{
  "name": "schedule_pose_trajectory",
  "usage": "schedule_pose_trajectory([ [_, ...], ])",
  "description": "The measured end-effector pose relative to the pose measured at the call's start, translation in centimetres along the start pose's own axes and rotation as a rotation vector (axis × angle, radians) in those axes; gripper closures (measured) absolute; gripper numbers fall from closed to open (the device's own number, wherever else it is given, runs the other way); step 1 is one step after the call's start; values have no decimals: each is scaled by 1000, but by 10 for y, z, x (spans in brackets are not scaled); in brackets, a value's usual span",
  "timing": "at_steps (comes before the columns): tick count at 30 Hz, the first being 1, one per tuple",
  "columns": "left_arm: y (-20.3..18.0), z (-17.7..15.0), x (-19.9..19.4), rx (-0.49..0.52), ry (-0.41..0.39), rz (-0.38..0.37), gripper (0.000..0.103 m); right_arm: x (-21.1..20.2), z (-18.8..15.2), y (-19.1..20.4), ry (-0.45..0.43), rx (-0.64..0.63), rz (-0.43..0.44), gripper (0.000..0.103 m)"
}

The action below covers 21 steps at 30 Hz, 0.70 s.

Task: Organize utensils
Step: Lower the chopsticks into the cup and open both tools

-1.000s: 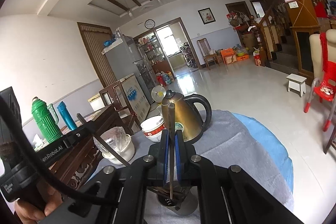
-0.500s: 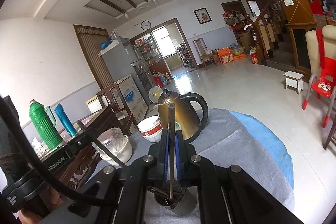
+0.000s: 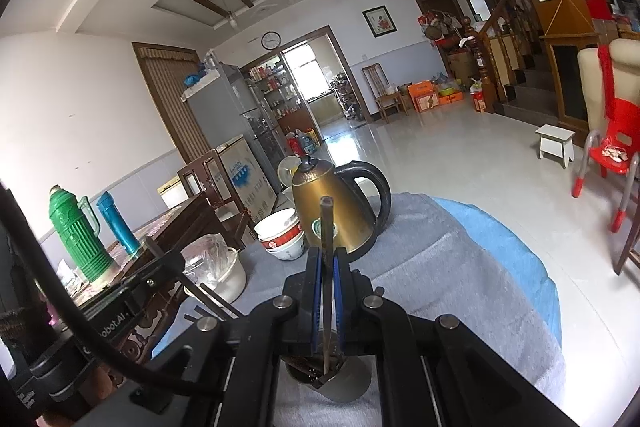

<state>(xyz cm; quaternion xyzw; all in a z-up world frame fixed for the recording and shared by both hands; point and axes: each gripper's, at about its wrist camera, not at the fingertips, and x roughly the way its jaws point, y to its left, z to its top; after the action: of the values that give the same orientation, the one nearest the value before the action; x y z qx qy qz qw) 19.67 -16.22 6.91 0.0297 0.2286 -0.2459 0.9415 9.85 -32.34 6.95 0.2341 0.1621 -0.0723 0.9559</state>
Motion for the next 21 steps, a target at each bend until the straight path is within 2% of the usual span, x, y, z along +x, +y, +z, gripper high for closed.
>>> schedule_pose_trajectory([
  [21, 4, -11, 10, -4, 40, 23, 97, 5, -13, -1, 26, 0, 0, 97],
])
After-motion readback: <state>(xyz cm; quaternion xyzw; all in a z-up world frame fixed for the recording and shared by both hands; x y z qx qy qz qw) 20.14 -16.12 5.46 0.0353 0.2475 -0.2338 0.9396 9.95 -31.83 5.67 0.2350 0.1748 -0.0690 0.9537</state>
